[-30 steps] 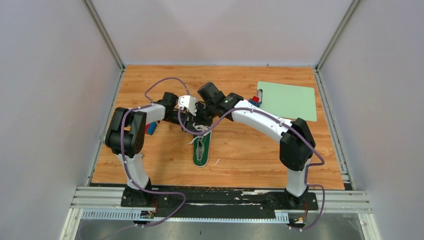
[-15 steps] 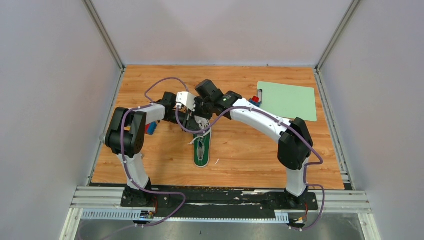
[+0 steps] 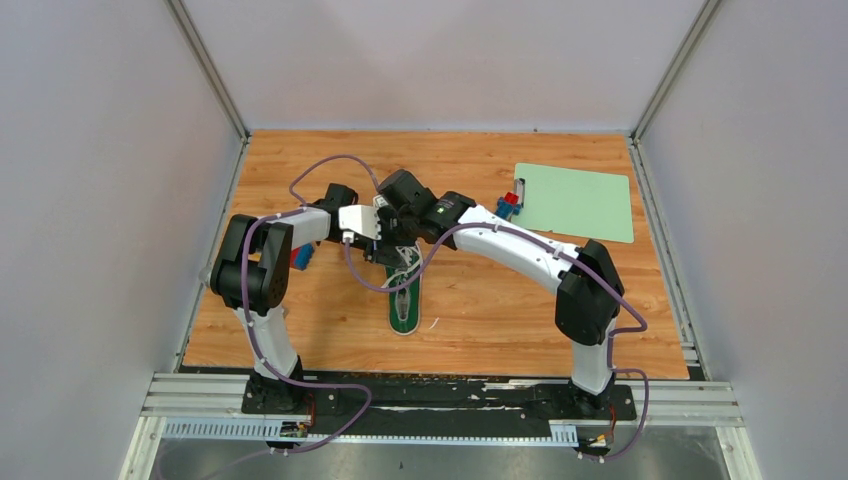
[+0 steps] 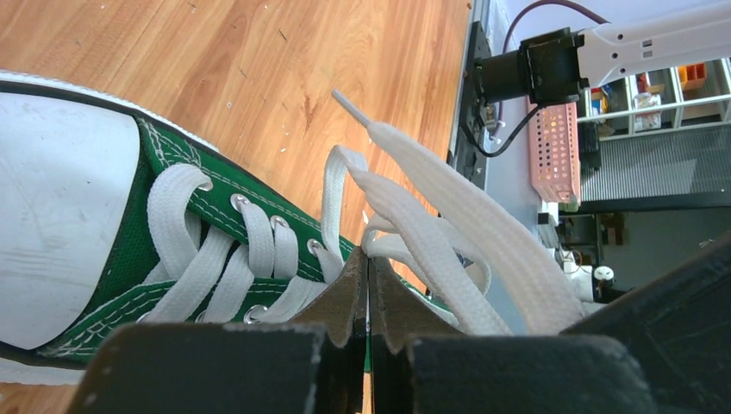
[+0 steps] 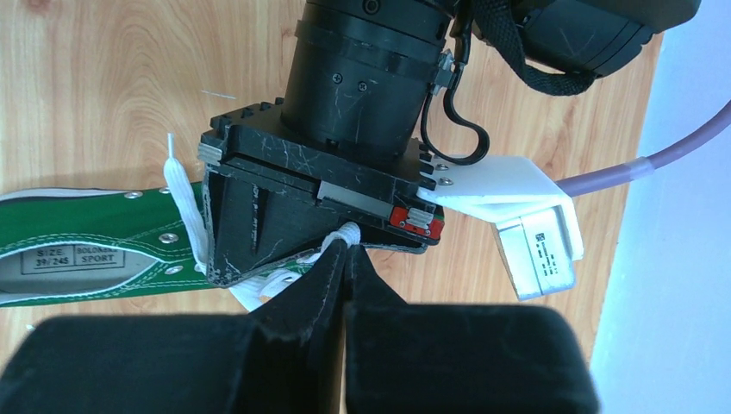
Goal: Tie the shoes
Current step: Wrap the shoelace around the shoelace.
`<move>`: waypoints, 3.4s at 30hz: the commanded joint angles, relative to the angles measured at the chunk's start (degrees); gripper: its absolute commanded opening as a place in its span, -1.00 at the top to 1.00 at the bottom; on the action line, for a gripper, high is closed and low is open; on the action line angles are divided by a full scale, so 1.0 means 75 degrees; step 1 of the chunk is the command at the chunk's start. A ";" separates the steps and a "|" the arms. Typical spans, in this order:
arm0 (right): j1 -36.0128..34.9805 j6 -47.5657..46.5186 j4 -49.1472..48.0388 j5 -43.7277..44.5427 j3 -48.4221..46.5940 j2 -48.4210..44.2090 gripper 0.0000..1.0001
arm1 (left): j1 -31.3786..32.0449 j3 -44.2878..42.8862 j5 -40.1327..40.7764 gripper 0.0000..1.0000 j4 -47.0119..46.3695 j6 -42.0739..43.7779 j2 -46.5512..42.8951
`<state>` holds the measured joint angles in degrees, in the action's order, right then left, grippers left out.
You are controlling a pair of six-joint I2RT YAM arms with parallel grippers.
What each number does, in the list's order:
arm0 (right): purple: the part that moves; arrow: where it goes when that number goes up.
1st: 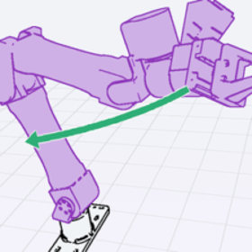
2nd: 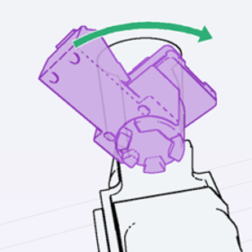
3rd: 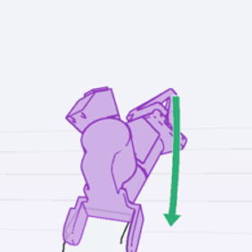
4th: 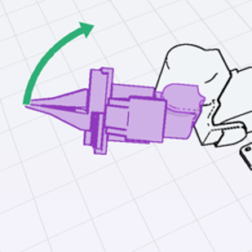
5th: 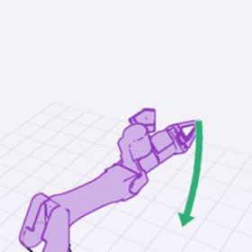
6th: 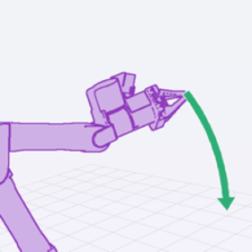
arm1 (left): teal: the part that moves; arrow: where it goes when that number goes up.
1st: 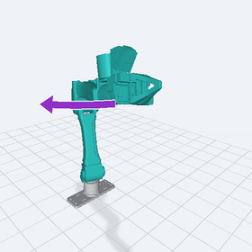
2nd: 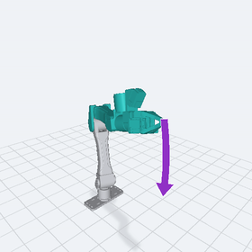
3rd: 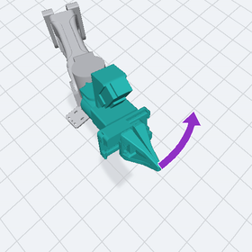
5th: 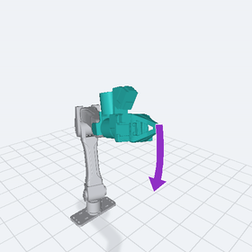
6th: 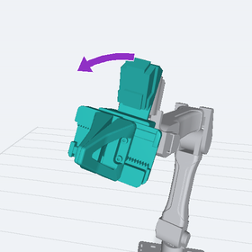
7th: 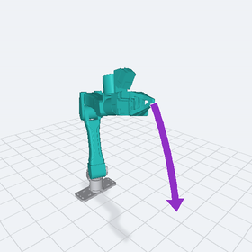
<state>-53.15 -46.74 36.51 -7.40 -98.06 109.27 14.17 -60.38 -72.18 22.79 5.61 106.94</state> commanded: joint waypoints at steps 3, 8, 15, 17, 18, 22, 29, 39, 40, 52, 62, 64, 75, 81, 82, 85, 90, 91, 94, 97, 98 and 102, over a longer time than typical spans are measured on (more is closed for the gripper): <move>-0.0085 -0.1210 -0.0016 0.0173 -0.0137 -0.0446 1.00 | 0.0088 -0.0109 -0.0330 1.00 -0.0331 -0.0231 0.0155; -0.0144 -0.1287 0.0323 0.0259 -0.0307 -0.0450 1.00 | 0.0118 -0.0209 -0.0240 1.00 -0.0220 -0.0207 0.0252; -0.0221 -0.0963 0.0674 0.0249 -0.0501 -0.0313 1.00 | 0.0214 -0.0325 -0.0206 1.00 -0.0124 -0.0140 0.0244; -0.0244 -0.0999 0.0679 0.0315 -0.0575 -0.0185 1.00 | 0.0245 -0.0414 -0.0232 1.00 -0.0043 -0.0133 0.0280; -0.0251 -0.1034 0.0684 0.0302 -0.0643 -0.0118 1.00 | 0.0276 -0.0473 -0.0243 1.00 0.0037 -0.0118 0.0316; -0.0338 -0.1317 0.0633 0.0359 -0.1063 0.0165 1.00 | 0.0376 -0.0633 -0.0232 1.00 0.0410 0.0177 0.0376; -0.0507 -0.1734 0.0722 0.0198 -0.0611 -0.0205 1.00 | 0.0443 -0.0637 -0.0044 1.00 -0.0058 -0.0605 0.0496; -0.0486 -0.1278 0.1353 0.0344 0.0433 -0.0839 1.00 | 0.0430 -0.0456 -0.0584 1.00 -0.0797 -0.1664 0.0413; -0.0474 -0.1295 0.1370 0.0330 0.0517 -0.0924 1.00 | 0.0425 -0.0392 -0.0574 1.00 -0.0863 -0.1806 0.0355; -0.0149 -0.0706 0.1840 -0.0200 0.1464 -0.1443 1.00 | 0.0207 0.0167 -0.0337 1.00 -0.0963 -0.1854 -0.0364; 0.0214 0.0336 0.1870 -0.0973 0.1923 -0.1041 1.00 | 0.0206 0.0791 0.0054 1.00 -0.0771 -0.1526 -0.0812; 0.0283 0.0399 0.1876 -0.1178 0.2025 -0.1077 1.00 | 0.0208 0.0800 0.0174 1.00 -0.0725 -0.1431 -0.0820; 0.0851 0.0785 0.1917 -0.2508 0.2649 -0.0939 0.93 | 0.0208 0.0612 0.0546 1.00 -0.0398 -0.0965 -0.0580; 0.1236 0.0873 0.2088 -0.3042 0.2680 -0.0948 0.57 | 0.0217 0.0556 0.0653 1.00 -0.0123 -0.0592 -0.0484; 0.1421 0.0855 0.2167 -0.3251 0.2679 -0.0987 0.53 | 0.0219 0.0548 0.0699 1.00 -0.0053 -0.0477 -0.0487; 0.2044 0.0910 0.2335 -0.3960 0.2700 -0.1118 0.46 | 0.0219 0.0554 0.0759 1.00 0.0026 -0.0349 -0.0510; 0.2259 0.0435 0.2524 -0.4174 0.3265 -0.1214 0.43 | 0.0258 0.0559 0.0806 1.00 0.0032 -0.0235 -0.0496; 0.2214 0.0350 0.2514 -0.4189 0.3411 -0.1221 0.43 | 0.0262 0.0523 0.0809 1.00 0.0032 -0.0228 -0.0481; 0.1981 0.0343 0.2487 -0.4267 0.3695 -0.1057 0.45 | 0.0263 0.0348 0.0839 1.00 0.0257 -0.0033 -0.0332; 0.1727 0.0601 0.2206 -0.4508 0.3764 -0.0901 0.45 | 0.0275 -0.0039 0.0950 1.00 0.0724 0.0452 -0.0150; 0.1664 0.0737 0.2098 -0.4583 0.3728 -0.0844 0.45 | 0.0263 -0.0119 0.0969 1.00 0.0941 0.0544 -0.0070; 0.1637 0.1156 0.1936 -0.4785 0.3297 -0.0568 0.45 | 0.0275 -0.0369 0.1033 1.00 0.1291 0.0871 0.0049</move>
<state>-40.84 -40.84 53.74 -38.98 -69.87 103.15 16.10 -60.60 -65.41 28.95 7.07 106.48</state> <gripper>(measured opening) 0.277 0.006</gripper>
